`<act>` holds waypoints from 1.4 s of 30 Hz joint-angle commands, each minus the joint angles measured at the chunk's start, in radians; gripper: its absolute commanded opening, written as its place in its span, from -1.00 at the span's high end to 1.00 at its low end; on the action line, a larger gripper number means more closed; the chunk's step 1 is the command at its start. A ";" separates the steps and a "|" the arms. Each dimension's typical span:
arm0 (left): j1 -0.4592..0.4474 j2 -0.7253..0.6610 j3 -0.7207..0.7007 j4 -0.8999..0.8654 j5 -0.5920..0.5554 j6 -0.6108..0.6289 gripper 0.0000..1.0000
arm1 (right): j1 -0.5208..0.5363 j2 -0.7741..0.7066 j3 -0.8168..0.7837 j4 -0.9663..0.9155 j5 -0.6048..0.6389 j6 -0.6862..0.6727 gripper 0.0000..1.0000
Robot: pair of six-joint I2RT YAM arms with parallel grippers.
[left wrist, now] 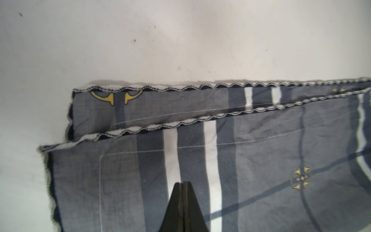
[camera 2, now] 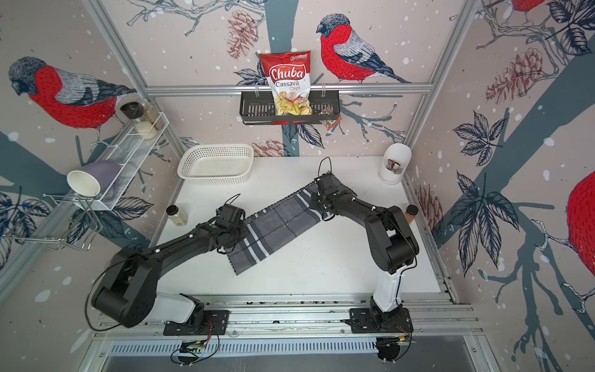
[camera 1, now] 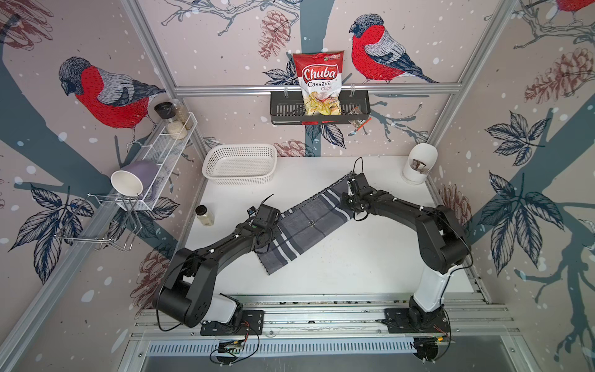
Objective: Roll up the pillowcase
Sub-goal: Adjust the pillowcase at the center of the board.
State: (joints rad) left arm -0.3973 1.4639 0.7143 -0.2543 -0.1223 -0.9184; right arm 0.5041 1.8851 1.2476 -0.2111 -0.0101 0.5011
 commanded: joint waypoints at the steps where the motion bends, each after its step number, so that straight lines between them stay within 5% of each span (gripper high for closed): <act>1: 0.017 0.085 -0.005 0.007 0.041 0.047 1.00 | 0.013 0.060 0.037 -0.041 -0.020 0.045 1.00; 6: 0.016 0.156 -0.031 0.010 0.061 0.043 1.00 | 0.025 0.120 0.050 -0.032 -0.019 0.057 1.00; 16: -0.059 0.035 -0.194 -0.030 0.101 -0.068 1.00 | 0.039 0.276 0.122 0.032 -0.035 0.013 1.00; 23: -0.244 -0.006 -0.245 0.083 0.184 -0.230 1.00 | 0.045 0.443 0.368 0.082 -0.181 -0.108 1.00; 28: -0.310 0.072 -0.126 0.109 0.220 -0.238 1.00 | 0.039 0.514 0.609 0.008 -0.313 -0.148 1.00; 31: -0.320 0.084 -0.074 0.090 0.235 -0.237 1.00 | 0.037 0.470 0.629 0.012 -0.350 -0.156 0.98; 36: -0.313 -0.027 -0.034 0.018 0.203 -0.246 1.00 | 0.036 0.331 0.553 0.020 -0.397 -0.154 0.46; 38: -0.304 -0.092 -0.020 -0.011 0.190 -0.245 1.00 | 0.036 0.238 0.475 0.023 -0.400 -0.154 0.23; 42: -0.247 -0.215 -0.046 -0.050 0.203 -0.226 1.00 | 0.057 -0.001 0.195 0.105 -0.361 -0.157 0.10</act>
State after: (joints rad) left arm -0.6781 1.2972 0.6849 -0.2226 0.0780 -1.1538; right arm 0.5453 2.0064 1.5829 -0.1574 -0.3771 0.3618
